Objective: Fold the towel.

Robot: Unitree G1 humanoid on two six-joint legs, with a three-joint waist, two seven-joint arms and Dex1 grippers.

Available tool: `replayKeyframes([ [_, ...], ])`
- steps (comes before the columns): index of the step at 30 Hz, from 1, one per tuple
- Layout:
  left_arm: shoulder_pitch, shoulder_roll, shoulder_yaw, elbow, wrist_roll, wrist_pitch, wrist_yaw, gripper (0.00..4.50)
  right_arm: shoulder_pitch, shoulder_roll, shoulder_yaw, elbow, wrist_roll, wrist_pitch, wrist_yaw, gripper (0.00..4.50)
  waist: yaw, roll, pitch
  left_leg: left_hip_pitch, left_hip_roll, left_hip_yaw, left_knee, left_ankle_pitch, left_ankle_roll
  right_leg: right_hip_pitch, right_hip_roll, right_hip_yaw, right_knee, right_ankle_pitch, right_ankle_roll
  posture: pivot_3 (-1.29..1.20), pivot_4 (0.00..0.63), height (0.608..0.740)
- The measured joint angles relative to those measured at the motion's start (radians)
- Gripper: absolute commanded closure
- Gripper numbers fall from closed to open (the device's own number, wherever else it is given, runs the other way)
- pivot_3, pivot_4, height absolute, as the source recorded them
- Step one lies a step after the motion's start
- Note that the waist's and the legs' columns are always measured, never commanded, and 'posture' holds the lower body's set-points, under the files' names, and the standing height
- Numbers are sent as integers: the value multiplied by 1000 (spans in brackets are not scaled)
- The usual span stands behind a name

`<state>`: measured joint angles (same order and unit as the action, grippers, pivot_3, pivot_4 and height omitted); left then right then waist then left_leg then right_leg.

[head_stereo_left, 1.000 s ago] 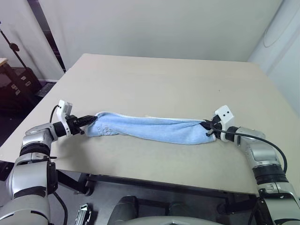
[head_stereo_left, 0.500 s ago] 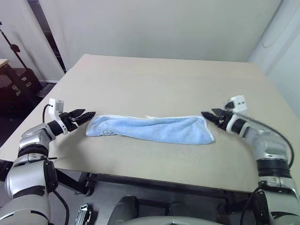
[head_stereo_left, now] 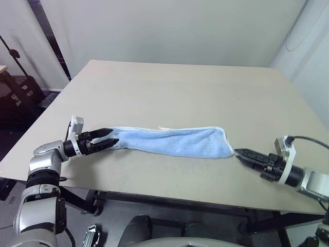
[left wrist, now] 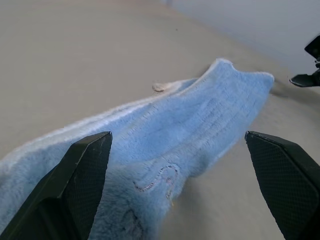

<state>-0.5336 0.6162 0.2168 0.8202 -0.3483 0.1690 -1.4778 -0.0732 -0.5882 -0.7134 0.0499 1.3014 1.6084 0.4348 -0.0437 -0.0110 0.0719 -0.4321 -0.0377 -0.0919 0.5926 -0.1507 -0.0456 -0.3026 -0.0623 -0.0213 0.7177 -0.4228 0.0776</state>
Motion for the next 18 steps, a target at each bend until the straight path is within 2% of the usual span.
replayKeyframes([
  [7,0,-42,-19,-1,2,-7,25,24,-84,144,1,92,36,-30,-255,1232,1,0,0,1,0,2,0,1,2,-1,0,2,0,0,1,0,0,709],
  [11,-1,-44,-25,-1,2,-22,32,24,-135,182,-4,142,35,-90,-364,1232,2,0,0,1,0,4,-1,1,2,-1,0,4,0,0,1,0,0,709],
  [18,2,-48,-25,-8,-1,-27,37,24,-159,217,-5,163,38,-190,-448,1232,1,-1,0,6,0,6,-1,3,6,1,0,7,-1,2,3,0,0,709],
])
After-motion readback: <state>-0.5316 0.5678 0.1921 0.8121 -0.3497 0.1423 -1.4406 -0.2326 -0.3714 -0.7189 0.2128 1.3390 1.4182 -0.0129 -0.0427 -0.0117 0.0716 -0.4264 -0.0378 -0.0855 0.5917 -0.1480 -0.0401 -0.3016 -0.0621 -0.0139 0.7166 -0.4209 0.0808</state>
